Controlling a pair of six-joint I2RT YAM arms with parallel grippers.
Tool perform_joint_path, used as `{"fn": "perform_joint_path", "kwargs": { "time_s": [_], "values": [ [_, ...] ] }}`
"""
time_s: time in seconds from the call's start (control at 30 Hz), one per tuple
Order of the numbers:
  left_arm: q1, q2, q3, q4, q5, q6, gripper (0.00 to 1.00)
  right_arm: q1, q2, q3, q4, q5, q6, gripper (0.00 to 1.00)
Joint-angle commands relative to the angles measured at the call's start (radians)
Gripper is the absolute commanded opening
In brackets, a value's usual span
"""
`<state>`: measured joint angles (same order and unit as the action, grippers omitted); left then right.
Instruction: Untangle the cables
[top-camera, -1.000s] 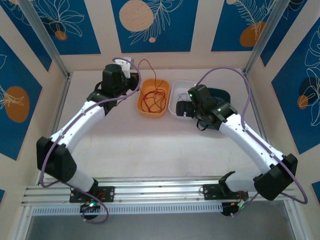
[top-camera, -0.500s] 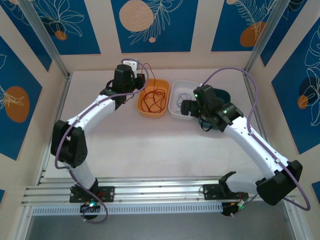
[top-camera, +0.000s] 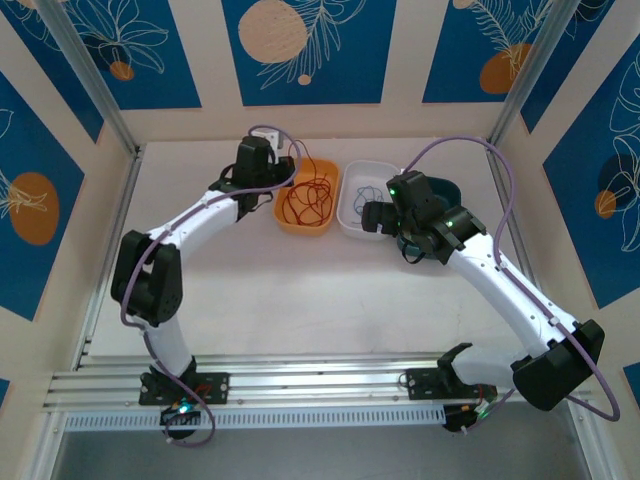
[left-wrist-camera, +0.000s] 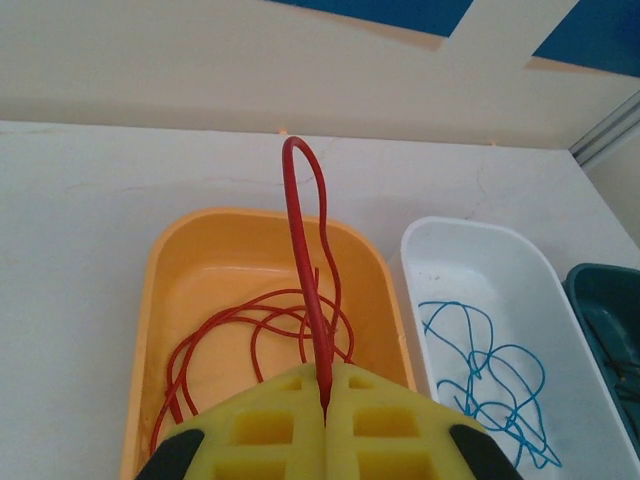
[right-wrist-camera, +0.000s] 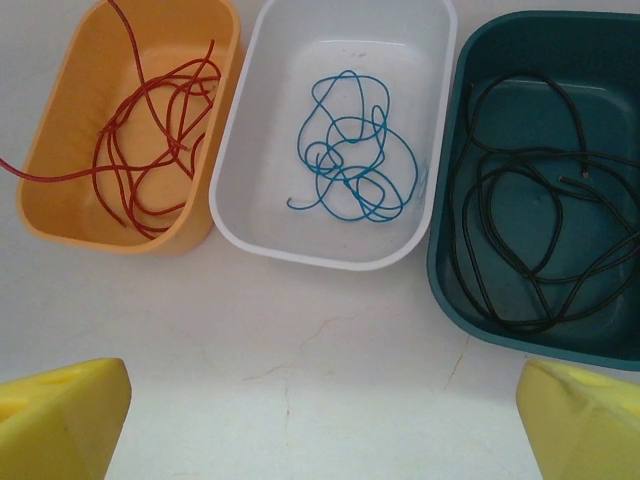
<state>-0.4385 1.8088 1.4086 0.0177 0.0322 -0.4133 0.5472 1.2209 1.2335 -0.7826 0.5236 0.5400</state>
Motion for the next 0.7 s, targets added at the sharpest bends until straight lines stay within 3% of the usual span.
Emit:
{"fn": "perform_joint_path", "kwargs": {
  "time_s": [0.0,0.67],
  "values": [
    [0.006,0.028,0.004,-0.018,0.018,0.014,0.00,-0.007,0.002,-0.003,-0.019,-0.012,0.004,0.99],
    [0.041,0.223,0.242,-0.280,0.187,0.224,0.00,-0.009,0.014,-0.014,-0.027,-0.028,0.019,0.99]
  ]
}}
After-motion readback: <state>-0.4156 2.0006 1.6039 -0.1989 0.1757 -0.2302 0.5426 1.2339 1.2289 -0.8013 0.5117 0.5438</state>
